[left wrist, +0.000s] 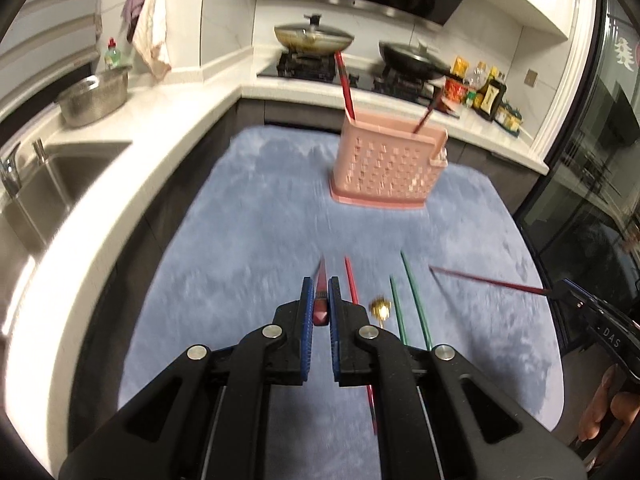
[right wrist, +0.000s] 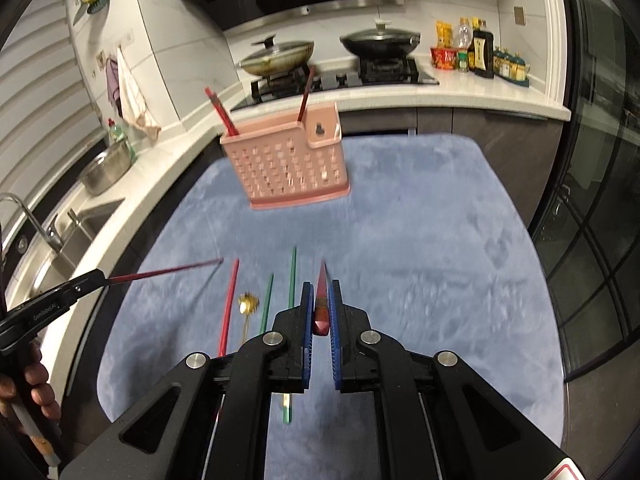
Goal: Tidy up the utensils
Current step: 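Lift both chopsticks and lower them into the pink basket with both tools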
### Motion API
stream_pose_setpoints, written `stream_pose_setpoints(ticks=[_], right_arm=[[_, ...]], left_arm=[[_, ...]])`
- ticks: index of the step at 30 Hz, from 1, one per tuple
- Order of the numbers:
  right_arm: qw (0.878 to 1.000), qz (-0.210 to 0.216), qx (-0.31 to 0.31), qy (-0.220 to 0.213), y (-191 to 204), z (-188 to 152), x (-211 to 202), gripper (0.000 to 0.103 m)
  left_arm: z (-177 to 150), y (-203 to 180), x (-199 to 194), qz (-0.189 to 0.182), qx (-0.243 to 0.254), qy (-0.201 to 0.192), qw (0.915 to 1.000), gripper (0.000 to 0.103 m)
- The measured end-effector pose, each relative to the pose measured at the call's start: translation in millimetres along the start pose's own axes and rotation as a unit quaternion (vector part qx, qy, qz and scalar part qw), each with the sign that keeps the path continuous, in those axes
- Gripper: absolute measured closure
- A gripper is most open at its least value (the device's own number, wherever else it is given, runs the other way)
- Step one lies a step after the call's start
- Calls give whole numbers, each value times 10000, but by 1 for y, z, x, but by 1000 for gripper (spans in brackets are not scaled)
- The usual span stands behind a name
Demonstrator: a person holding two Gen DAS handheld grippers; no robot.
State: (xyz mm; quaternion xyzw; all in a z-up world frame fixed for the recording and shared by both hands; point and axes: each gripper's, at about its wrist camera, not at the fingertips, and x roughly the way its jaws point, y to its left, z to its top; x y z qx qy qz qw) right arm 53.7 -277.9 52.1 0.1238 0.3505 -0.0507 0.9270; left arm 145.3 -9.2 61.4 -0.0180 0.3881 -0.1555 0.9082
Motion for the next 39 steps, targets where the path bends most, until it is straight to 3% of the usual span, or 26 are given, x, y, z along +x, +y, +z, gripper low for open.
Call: stream_pose_setpoints(ticks=[9,14,26,33,39], right_arm=[[9993,44,141,-338,-8,47,-3,96],[9981,195,261,-518,-10,77,-4,96],[9875,510,270,-1464,6,176,-12,96],[9777,732,377,-1934,14,241,2,96],[9771,735,302,-1975,25,270,35,96]], left_arm=[[58,-1,-6,84,116,-454,9989,96],[94,-7,-11,-53,190,-683,9975,96],[195,-44,-26,-384,340,-1598,9858,96],[245,-64,-16,-432,411,-1987,9782,96],[267,-70,12,-365,416,-2151,9750,96]])
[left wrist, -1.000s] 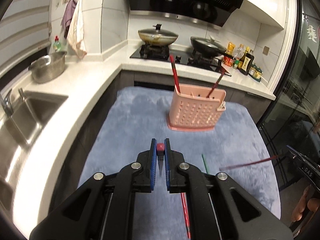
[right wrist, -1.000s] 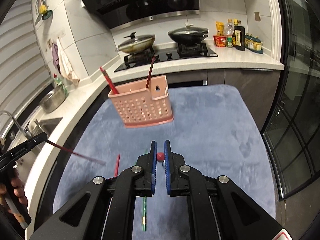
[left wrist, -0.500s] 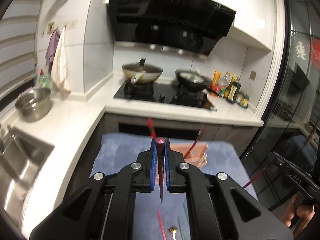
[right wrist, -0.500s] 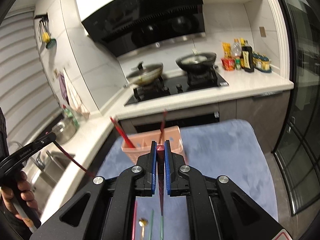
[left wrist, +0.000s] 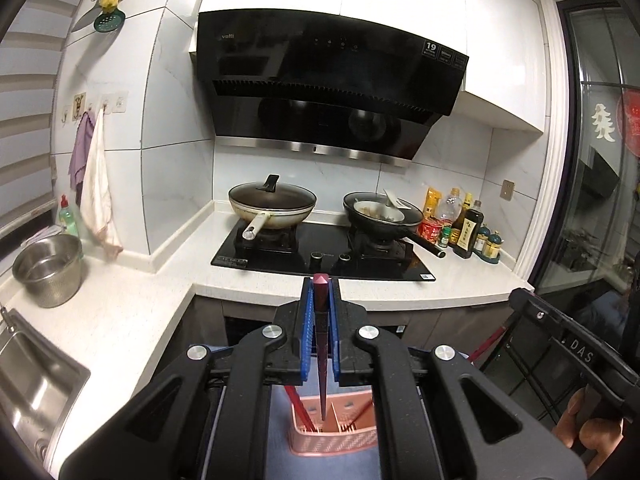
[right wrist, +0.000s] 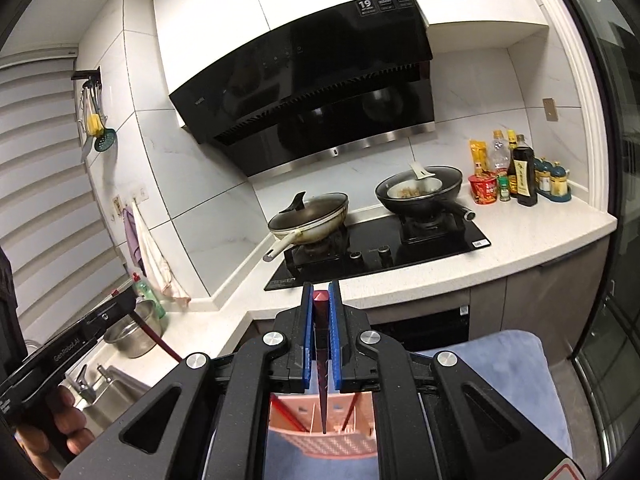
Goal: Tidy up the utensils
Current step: 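Lift both chopsticks and lower them into the pink basket with both tools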
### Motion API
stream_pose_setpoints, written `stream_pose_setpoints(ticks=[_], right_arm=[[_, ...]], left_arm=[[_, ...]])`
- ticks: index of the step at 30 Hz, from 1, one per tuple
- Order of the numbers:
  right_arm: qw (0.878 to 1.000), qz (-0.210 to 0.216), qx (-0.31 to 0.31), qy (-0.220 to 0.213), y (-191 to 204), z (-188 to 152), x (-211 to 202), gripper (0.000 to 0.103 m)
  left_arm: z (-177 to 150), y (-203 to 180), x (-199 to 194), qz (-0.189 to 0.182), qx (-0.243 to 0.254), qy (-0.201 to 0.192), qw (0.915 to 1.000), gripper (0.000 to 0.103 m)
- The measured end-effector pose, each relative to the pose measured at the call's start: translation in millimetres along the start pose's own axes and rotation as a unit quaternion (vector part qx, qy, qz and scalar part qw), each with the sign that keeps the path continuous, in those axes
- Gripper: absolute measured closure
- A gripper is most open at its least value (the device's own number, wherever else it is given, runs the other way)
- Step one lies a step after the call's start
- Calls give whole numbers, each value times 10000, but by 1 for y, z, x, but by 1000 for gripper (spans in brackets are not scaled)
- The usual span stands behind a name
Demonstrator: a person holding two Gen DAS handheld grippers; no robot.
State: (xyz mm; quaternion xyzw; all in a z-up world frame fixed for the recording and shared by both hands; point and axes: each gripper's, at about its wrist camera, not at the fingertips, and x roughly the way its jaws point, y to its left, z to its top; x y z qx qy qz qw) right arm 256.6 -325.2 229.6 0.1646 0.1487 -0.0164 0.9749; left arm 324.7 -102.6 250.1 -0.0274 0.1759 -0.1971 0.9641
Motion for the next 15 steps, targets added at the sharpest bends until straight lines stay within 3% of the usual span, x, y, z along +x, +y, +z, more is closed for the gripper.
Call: stream_pose_setpoints(ticks=[15], right_arm=[[9957,-219,245,867,-27,-53,81,96]], left_arm=[[-53,14,70,88,-193,784,9967,96]])
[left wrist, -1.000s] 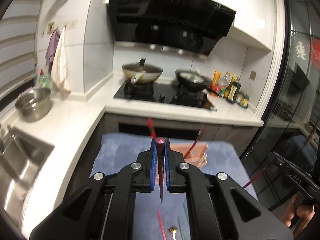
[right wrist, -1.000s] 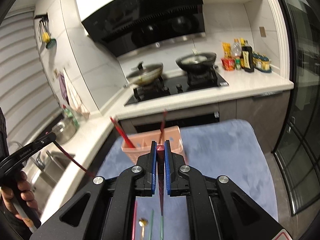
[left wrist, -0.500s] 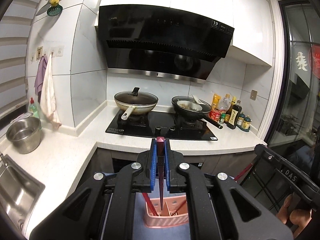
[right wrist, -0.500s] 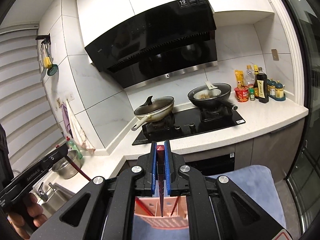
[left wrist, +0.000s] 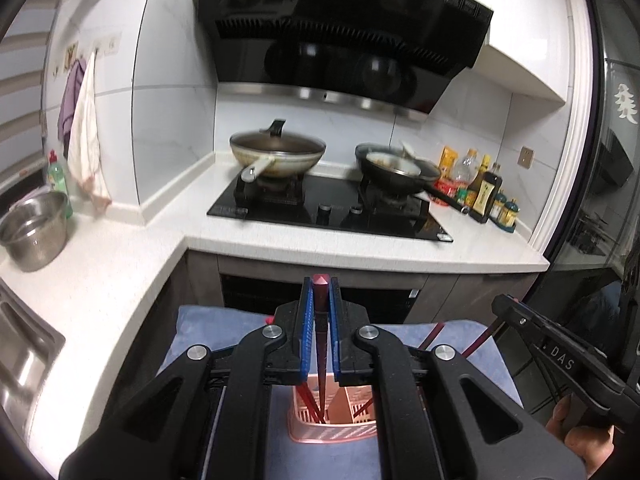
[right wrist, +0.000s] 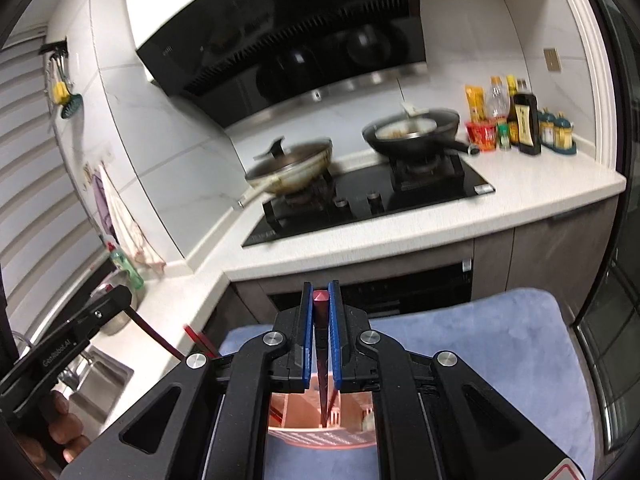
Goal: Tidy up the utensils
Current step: 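Lift both chopsticks and lower them into the pink basket with both tools, then open both tools to release the chopsticks and move back to the mat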
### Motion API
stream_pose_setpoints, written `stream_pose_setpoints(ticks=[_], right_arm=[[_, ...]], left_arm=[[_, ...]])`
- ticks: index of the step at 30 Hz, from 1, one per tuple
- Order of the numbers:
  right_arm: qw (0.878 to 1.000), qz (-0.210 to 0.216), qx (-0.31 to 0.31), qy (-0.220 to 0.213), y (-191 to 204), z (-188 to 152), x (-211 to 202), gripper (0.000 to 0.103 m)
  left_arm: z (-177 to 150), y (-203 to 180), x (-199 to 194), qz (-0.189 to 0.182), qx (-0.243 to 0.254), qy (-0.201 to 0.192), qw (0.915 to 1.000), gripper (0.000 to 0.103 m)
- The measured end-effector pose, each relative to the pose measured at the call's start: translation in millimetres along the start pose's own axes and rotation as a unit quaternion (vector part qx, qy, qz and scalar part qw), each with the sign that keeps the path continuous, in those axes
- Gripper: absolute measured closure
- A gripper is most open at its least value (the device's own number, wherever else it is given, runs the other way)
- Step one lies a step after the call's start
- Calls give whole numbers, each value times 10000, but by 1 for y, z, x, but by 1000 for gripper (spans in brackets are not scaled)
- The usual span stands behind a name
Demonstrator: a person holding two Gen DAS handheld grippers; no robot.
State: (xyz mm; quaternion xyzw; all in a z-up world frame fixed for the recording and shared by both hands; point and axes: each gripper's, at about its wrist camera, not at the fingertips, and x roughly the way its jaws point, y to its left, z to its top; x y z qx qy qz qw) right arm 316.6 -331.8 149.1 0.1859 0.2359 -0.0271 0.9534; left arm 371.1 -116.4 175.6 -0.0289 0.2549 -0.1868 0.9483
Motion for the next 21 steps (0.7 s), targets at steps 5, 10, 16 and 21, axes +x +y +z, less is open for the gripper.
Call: stream_pose_setpoints(ticks=[5,10,16,21], right_arm=[[9999,-75,8,148,-5,-11,10,96],[9997,-92,-36,203,-5,-14,13,95],[9997,-150,-131,116,0,-15,5,87],[9998,-136,-129,88,2,-18,-7,85]], left_arm=[[-9,4,11,2,-45,161,9999,96],[-14,6,15,11,-167,278,9995,95],[-17,8,9,148,-236,232,9993,75],[-18,7,-1,197,-181,208,9994,70]])
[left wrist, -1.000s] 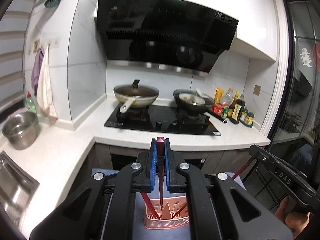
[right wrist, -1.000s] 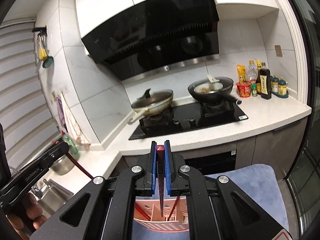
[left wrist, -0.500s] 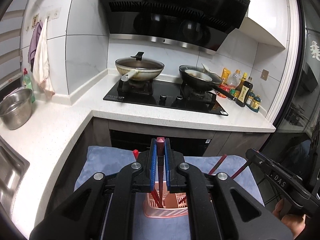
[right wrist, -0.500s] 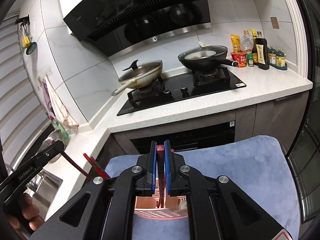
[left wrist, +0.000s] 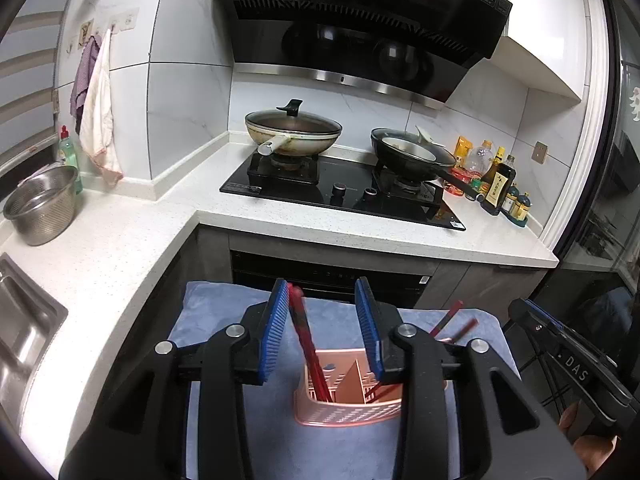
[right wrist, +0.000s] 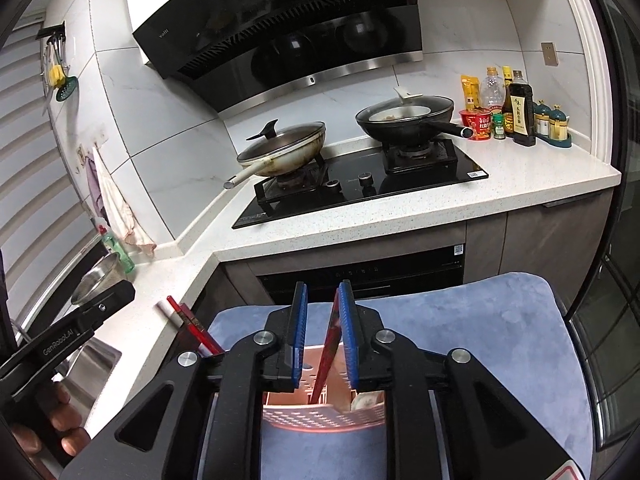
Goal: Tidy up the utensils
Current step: 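Open both tools to release the chopsticks and move back to the mat, then grasp the red chopstick with the left tool while the right tool grasps a green chopstick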
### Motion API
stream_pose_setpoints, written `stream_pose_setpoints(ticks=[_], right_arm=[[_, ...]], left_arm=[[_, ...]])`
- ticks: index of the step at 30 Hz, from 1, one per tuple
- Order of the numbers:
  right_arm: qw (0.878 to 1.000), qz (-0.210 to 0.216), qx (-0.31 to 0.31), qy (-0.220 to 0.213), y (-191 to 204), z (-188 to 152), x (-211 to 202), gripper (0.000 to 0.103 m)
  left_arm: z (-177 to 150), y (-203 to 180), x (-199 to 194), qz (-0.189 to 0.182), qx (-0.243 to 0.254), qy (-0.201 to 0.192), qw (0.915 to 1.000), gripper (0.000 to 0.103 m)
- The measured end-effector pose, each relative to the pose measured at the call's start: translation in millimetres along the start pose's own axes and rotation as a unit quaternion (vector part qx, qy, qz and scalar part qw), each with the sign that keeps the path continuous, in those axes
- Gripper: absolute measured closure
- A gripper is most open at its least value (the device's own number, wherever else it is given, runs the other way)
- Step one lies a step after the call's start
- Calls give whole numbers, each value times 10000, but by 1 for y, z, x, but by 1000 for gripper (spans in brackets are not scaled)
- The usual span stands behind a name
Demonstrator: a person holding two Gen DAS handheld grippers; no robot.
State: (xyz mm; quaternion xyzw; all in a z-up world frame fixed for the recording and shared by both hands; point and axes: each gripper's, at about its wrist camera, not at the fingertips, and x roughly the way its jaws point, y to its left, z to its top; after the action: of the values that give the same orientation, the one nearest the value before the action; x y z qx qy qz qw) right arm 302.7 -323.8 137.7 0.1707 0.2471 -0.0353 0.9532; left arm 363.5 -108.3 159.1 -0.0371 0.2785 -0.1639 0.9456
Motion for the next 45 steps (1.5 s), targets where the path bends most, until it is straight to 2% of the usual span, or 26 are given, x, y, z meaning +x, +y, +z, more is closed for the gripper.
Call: stream_pose_setpoints(ticks=[9,16,18,22,31,39,45], right_arm=[[9997,2,-226,115,6,-31,-33,85],[9985,-38,-450,317,11,-73,-62,85],[9980,-50,-505,374,13,-85,-70,80],[9969,-16,-587,528,16,-109,-84,79],[9914,-214,-808,1011,11,-183,-108,79],[9810,-293,-908,1687,5,-260,-117,79],[9722,-302,-990,2101,5,-306,-118,79]], left_arm=[[-17,1,-27,67,109,27,9999,70],[-48,4,-49,165,168,165,9996,70],[-57,5,-54,169,159,218,9995,70],[-79,6,-64,182,224,360,9989,70],[-151,17,-80,263,255,884,9954,70],[-225,23,-85,275,316,1538,9872,70],[-267,24,-93,171,228,1945,9805,70]])
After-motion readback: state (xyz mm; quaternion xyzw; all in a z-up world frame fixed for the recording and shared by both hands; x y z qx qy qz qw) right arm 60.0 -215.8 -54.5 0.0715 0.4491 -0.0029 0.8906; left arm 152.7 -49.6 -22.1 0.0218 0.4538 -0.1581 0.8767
